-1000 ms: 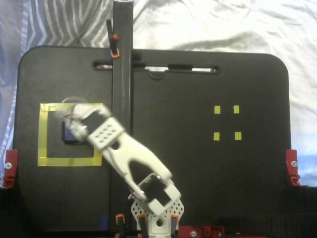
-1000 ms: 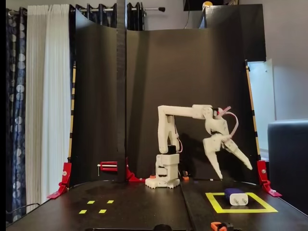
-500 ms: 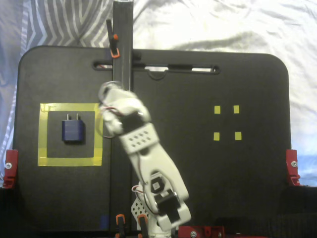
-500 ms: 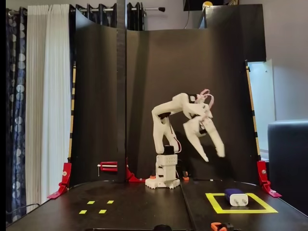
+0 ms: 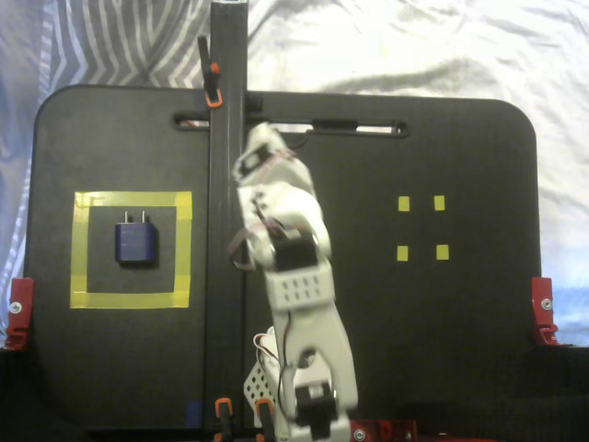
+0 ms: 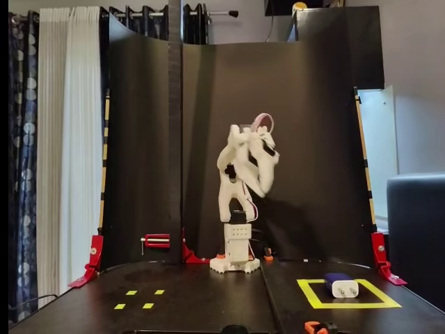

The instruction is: Grasp a block and put it in the designated area.

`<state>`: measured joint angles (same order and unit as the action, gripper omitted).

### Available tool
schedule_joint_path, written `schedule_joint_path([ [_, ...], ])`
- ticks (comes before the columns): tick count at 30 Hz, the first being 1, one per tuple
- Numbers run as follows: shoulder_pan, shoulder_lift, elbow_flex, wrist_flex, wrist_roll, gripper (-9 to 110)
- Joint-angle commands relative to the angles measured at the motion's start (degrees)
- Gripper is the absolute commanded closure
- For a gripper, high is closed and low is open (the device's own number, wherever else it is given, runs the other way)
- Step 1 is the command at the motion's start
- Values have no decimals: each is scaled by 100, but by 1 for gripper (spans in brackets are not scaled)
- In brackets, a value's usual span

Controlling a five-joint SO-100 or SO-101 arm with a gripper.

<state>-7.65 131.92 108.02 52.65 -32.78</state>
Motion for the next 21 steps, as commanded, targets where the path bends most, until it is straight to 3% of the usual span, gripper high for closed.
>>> schedule_joint_path([
  [1, 264, 571, 369, -580, 659, 101],
  [12, 738, 1942, 1714, -1266, 2153, 102],
  [21, 791, 3103, 3480, -2285, 2654, 102],
])
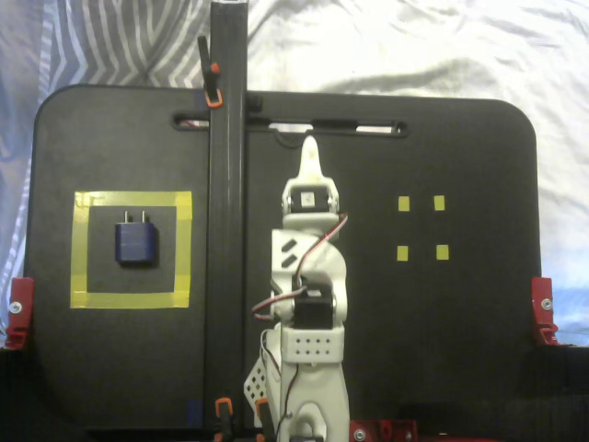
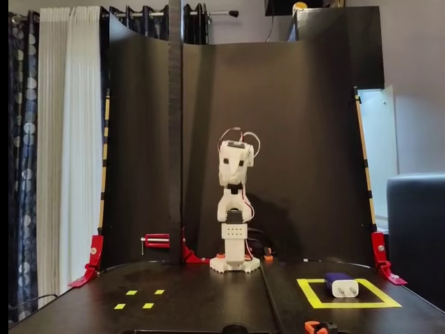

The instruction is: Grasp a block and put it in the designated area.

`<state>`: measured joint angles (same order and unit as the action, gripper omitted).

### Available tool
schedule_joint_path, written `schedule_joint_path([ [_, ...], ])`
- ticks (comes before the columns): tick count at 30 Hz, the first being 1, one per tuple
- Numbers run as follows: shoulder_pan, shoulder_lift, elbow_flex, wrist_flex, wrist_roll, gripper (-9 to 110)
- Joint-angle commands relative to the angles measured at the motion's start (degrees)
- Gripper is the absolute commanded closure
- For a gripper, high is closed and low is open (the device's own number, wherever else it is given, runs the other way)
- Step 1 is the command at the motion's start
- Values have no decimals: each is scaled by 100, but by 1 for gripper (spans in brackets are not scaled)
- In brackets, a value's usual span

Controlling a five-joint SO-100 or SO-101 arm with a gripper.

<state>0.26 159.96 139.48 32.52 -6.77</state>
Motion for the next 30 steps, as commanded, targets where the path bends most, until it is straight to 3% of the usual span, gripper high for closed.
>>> schedule_joint_path([
  [1, -18, 457, 580, -413, 53, 102],
  [11, -193, 2074, 2681, -870, 9, 102],
  [24, -422, 2971, 4043, -1011, -202, 102],
  [30, -519, 2971, 4052, -211, -167, 102],
])
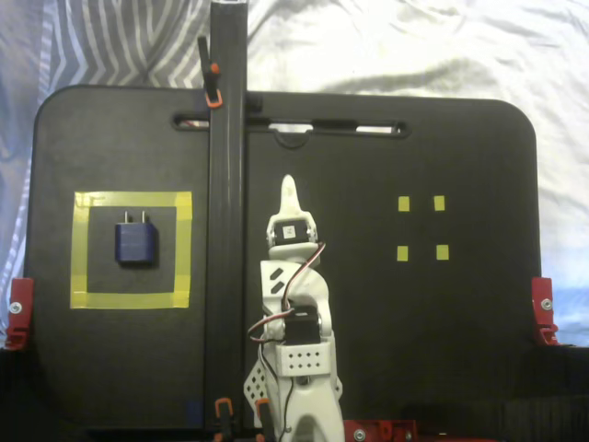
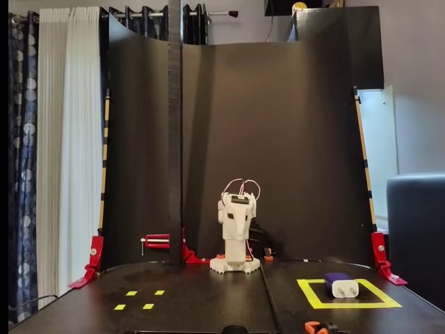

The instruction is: Grasp a block and put it in the designated area.

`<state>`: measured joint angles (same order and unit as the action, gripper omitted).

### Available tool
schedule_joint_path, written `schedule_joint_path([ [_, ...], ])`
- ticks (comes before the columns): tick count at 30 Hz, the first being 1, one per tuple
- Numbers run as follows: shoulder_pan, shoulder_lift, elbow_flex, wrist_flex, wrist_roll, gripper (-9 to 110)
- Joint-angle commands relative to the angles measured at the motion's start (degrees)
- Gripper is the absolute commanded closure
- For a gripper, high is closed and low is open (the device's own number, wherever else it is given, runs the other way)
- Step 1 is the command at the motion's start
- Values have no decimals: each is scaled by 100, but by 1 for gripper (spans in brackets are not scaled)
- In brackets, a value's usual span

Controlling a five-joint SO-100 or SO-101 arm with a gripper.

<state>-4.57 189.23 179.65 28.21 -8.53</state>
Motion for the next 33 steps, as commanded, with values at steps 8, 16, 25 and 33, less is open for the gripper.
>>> schedule_joint_path([
  [8, -79, 44, 35, 1230, 0, 102],
  [16, -97, 44, 35, 1529, -26, 102],
  [25, -79, 44, 35, 1538, -9, 102],
  [33, -70, 44, 35, 1538, 9, 102],
])
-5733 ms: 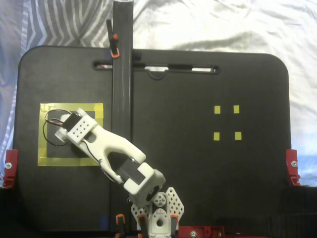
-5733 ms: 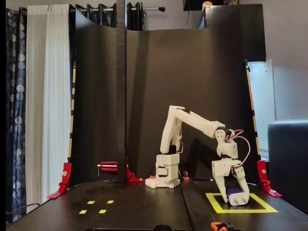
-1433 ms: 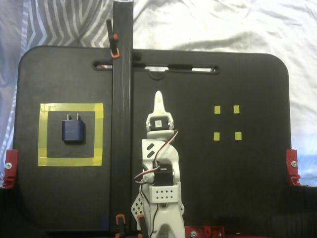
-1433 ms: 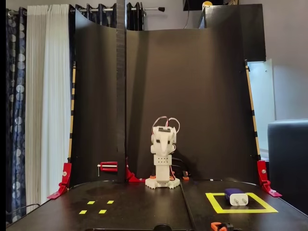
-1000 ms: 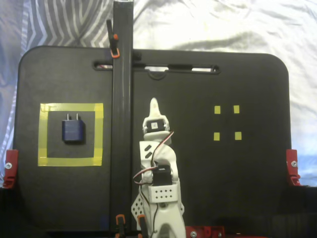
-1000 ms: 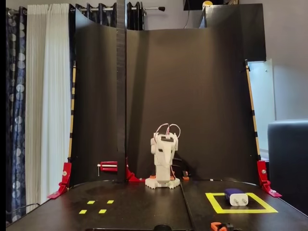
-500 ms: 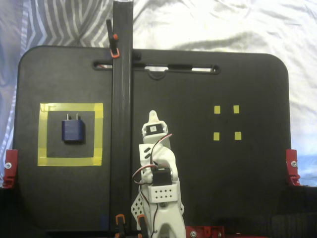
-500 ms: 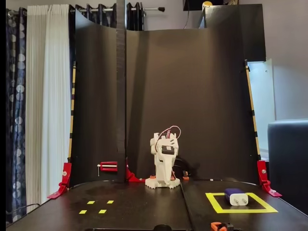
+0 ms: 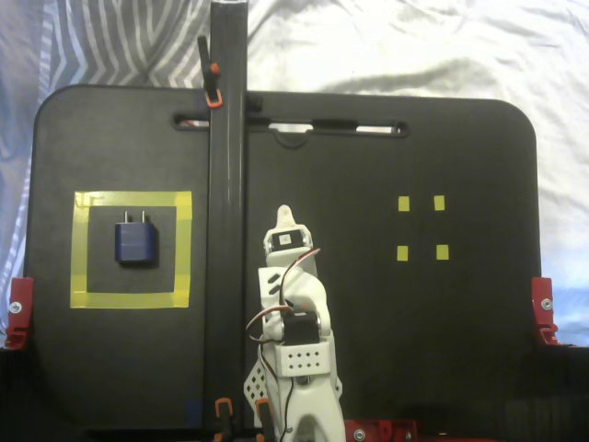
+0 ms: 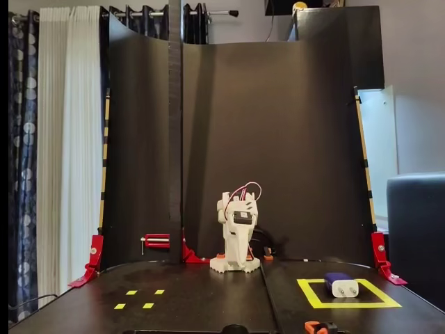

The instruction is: Grasp a block and put it in the designated area.

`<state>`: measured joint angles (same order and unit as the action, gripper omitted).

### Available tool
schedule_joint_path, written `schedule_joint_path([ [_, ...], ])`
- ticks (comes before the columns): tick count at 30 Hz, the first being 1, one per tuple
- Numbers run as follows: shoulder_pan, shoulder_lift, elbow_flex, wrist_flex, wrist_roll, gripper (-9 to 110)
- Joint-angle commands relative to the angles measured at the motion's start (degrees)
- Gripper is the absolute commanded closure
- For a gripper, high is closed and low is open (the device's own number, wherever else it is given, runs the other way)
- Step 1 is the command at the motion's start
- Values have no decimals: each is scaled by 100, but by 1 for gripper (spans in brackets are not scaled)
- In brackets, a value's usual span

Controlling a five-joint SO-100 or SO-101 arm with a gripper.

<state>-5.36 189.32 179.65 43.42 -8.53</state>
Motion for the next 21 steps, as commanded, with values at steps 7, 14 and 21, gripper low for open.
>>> schedule_joint_path([
  [7, 97, 35, 35, 18, 404, 102],
  [14, 97, 35, 35, 26, 501, 102],
  [21, 97, 35, 35, 26, 501, 102],
])
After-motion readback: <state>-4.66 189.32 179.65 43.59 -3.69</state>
